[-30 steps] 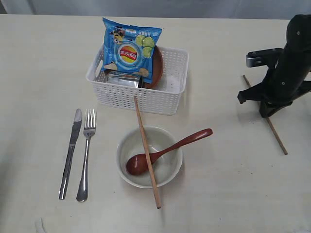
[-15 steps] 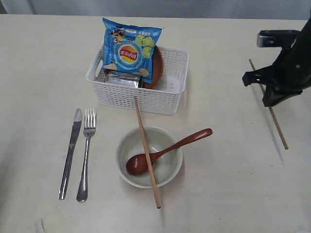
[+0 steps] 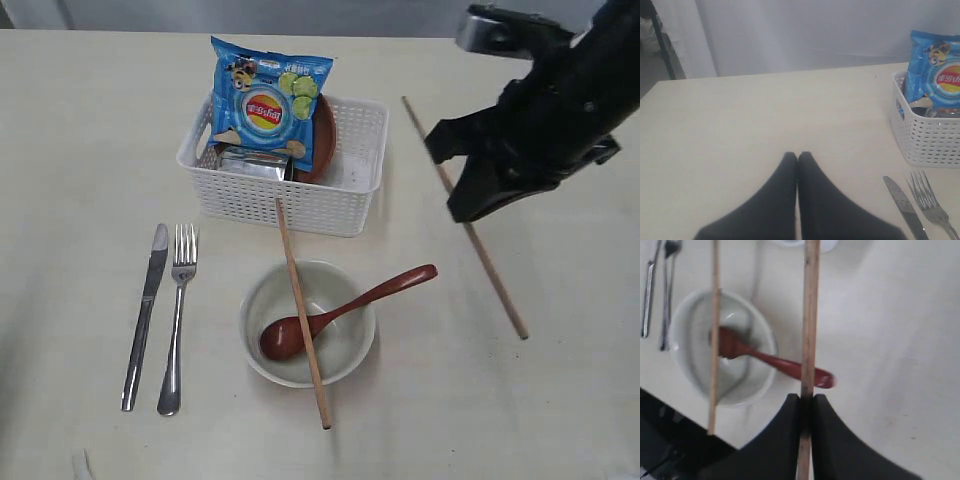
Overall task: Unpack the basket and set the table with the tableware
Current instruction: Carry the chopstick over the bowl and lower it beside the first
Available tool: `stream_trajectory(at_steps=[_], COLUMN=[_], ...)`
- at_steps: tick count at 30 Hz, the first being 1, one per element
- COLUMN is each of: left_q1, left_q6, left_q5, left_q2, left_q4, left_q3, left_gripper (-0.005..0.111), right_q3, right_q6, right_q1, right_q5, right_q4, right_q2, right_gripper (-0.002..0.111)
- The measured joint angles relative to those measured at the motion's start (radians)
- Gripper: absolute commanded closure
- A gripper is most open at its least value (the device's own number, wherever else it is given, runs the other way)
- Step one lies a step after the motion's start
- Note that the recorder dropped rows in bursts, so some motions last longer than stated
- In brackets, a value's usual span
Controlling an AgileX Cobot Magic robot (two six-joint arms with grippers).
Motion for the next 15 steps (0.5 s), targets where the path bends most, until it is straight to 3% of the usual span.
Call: stream_trajectory(at_steps=[7,15], left_q1=[0.000,0.000], left_q6=[0.000,0.000], left_q5=[0.000,0.000], left_q2=[0.000,0.000], left_q4=[0.000,0.000], left_q3=[0.000,0.000], left_gripper=[0.107,0.107], right_q3=[0.008,0.012], right_q6=[0.088,0.144], right_q1=[0.223,0.287], right_q5=[-0.090,-0.188], right_q4=[0.069,0.089], right_q2=[0.025,0.217], right_gripper=[0.109,0.109])
